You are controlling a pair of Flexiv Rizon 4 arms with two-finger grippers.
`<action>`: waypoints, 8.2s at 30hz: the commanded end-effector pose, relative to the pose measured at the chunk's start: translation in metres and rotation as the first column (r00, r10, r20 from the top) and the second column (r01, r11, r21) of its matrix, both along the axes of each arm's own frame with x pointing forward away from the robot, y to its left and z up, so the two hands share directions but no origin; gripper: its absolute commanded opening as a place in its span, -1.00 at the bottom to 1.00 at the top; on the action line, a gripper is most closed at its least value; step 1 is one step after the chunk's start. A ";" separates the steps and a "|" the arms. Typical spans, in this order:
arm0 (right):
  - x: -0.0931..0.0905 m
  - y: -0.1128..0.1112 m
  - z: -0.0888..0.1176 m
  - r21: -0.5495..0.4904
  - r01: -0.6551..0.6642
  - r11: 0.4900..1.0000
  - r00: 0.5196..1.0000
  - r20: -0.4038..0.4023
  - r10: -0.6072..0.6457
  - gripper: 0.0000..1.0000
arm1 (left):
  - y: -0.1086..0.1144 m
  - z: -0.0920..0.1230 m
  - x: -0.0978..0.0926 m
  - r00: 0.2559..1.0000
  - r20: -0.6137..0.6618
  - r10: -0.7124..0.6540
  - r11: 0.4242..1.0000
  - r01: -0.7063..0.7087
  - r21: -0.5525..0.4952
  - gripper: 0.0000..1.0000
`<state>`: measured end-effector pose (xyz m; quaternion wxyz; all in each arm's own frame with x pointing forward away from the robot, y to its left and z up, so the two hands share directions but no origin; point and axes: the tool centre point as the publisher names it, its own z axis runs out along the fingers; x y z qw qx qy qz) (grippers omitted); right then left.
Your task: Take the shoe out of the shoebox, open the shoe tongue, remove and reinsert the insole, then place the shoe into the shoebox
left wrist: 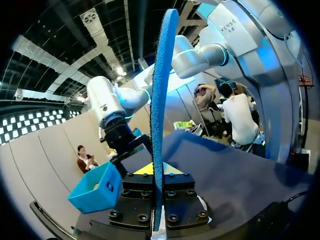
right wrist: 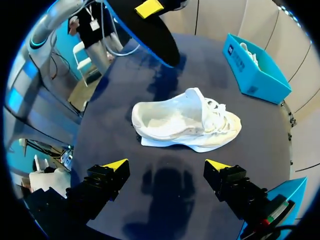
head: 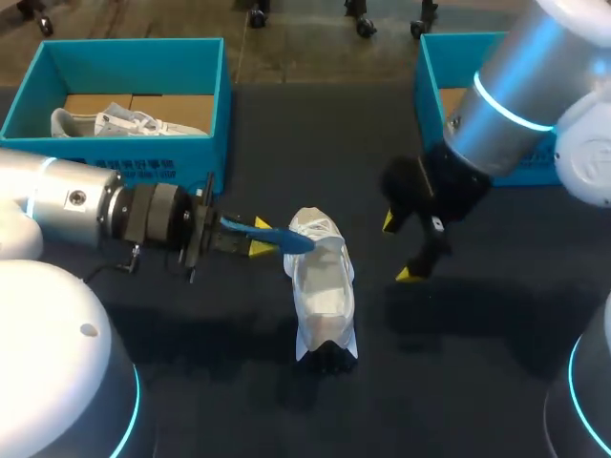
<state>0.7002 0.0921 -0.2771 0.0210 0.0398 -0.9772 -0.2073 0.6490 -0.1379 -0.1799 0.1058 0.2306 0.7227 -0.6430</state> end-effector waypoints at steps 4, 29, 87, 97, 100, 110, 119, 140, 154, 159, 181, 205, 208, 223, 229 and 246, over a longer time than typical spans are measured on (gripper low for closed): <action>-0.002 -0.003 -0.002 0.017 0.000 1.000 1.000 0.005 0.000 1.00 | -0.003 -0.006 -0.005 1.000 -0.008 0.003 1.000 -0.003 -0.028 -1.00; -0.018 0.006 -0.061 0.054 0.037 0.998 0.999 -0.025 -0.036 1.00 | -0.040 -0.020 -0.034 0.996 -0.091 0.025 0.998 -0.031 -0.062 -1.00; -0.028 0.031 -0.091 -0.031 0.140 0.990 0.989 -0.046 -0.141 1.00 | -0.076 -0.077 -0.025 1.000 0.005 0.029 0.999 -0.029 -0.019 -1.00; -0.028 0.031 -0.091 -0.031 0.140 0.990 0.989 -0.046 -0.141 1.00 | -0.083 -0.085 -0.027 0.999 -0.001 0.049 0.998 -0.049 0.025 -1.00; -0.028 0.031 -0.091 -0.031 0.140 0.990 0.989 -0.046 -0.141 1.00 | -0.083 -0.085 -0.028 0.998 -0.010 0.056 0.998 -0.055 0.024 -1.00; -0.028 0.031 -0.091 -0.031 0.140 0.990 0.989 -0.046 -0.141 1.00 | -0.082 -0.093 -0.028 0.998 -0.022 0.061 0.997 -0.060 0.039 -1.00; -0.028 0.031 -0.091 -0.031 0.140 0.990 0.989 -0.046 -0.141 1.00 | -0.078 -0.099 -0.023 0.995 -0.040 0.086 0.995 -0.084 0.055 -1.00; -0.028 0.031 -0.091 -0.031 0.140 0.990 0.989 -0.046 -0.141 1.00 | -0.071 -0.124 -0.007 0.987 -0.042 0.153 0.985 -0.149 0.084 -1.00; -0.028 0.031 -0.091 -0.031 0.140 0.990 0.989 -0.046 -0.141 1.00 | -0.069 -0.142 0.008 0.988 -0.046 0.150 0.984 -0.144 0.105 -1.00; -0.028 0.031 -0.091 -0.031 0.140 0.990 0.989 -0.046 -0.141 1.00 | -0.068 -0.148 0.015 0.990 -0.061 0.127 0.988 -0.120 0.097 -1.00; -0.028 0.031 -0.091 -0.031 0.140 0.990 0.989 -0.046 -0.141 1.00 | -0.067 -0.178 0.031 0.980 0.063 0.190 0.968 -0.198 0.154 -1.00; -0.028 0.031 -0.091 -0.031 0.140 0.990 0.989 -0.046 -0.141 1.00 | -0.057 -0.155 0.021 0.976 0.052 0.211 0.968 -0.216 0.128 -0.65; -0.028 0.031 -0.091 -0.031 0.140 0.990 0.989 -0.046 -0.141 1.00 | -0.058 -0.152 0.018 0.976 0.054 0.210 0.969 -0.215 0.123 -0.62; -0.028 0.031 -0.091 -0.031 0.140 0.990 0.989 -0.046 -0.141 1.00 | -0.074 -0.140 0.000 0.970 0.135 0.201 0.973 -0.214 0.088 -0.84; -0.028 0.031 -0.091 -0.031 0.140 0.990 0.989 -0.046 -0.141 1.00 | -0.076 -0.151 0.003 0.958 0.198 0.210 0.970 -0.229 0.080 -1.00; -0.028 0.031 -0.091 -0.031 0.140 0.990 0.989 -0.046 -0.141 1.00 | -0.074 -0.168 0.034 0.942 0.226 0.248 0.945 -0.287 0.158 -1.00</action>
